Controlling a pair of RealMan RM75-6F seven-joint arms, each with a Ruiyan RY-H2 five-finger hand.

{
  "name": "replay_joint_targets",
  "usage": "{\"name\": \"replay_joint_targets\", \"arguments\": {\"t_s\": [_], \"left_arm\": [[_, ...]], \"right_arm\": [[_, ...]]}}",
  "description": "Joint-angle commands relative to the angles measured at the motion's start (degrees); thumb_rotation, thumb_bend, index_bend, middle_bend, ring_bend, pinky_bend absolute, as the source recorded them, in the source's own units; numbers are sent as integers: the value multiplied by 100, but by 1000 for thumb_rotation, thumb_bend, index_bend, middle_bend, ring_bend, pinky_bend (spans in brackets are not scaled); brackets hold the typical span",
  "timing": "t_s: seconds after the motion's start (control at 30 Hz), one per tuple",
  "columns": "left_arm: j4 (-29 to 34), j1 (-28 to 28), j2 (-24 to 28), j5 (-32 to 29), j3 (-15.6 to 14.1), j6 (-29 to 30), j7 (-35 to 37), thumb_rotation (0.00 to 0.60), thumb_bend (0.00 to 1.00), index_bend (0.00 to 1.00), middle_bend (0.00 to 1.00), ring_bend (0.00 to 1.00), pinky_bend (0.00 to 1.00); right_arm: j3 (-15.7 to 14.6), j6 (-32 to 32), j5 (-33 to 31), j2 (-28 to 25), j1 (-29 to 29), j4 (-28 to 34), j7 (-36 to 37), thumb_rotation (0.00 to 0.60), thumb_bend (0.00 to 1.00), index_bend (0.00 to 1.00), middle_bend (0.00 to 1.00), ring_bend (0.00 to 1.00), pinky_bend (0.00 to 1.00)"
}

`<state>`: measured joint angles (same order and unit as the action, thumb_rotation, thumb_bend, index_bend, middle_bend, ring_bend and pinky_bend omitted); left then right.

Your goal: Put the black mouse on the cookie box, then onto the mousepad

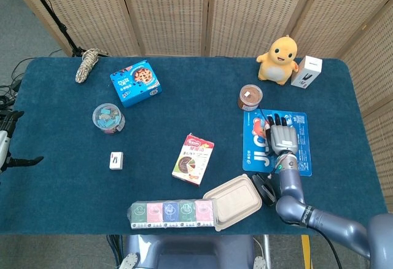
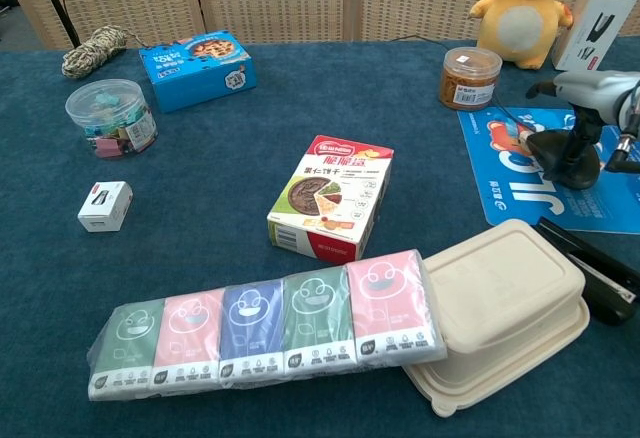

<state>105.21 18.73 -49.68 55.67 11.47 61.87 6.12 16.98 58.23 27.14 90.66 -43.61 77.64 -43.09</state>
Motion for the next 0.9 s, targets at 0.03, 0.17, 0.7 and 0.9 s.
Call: {"name": "replay_joint_targets", "arguments": {"t_s": [0.03,0.17,0.7,0.9], "left_arm": [[1,-9,6,11,-6,5,9,600,0,0,0,0,0],[32,-43,14,73,-26,57,8,600,0,0,0,0,0],[185,-639,-386,796,-526,1137,-615,600,0,0,0,0,0],[-26,-950,-611,1157,-770,1501,-651,600,0,0,0,0,0]], "right_arm": [[91,454,166,-477,74,845,15,600,146,0,0,0,400],[84,710,801,-1053,236,1548,261,600,53,0,0,0,347],[-1356,1793,4723,-2281,2031,1170,2972,600,0,0,0,0,83],[-1704,2640,5346,-2009,2731,681,3593,600,0,0,0,0,30]]}}
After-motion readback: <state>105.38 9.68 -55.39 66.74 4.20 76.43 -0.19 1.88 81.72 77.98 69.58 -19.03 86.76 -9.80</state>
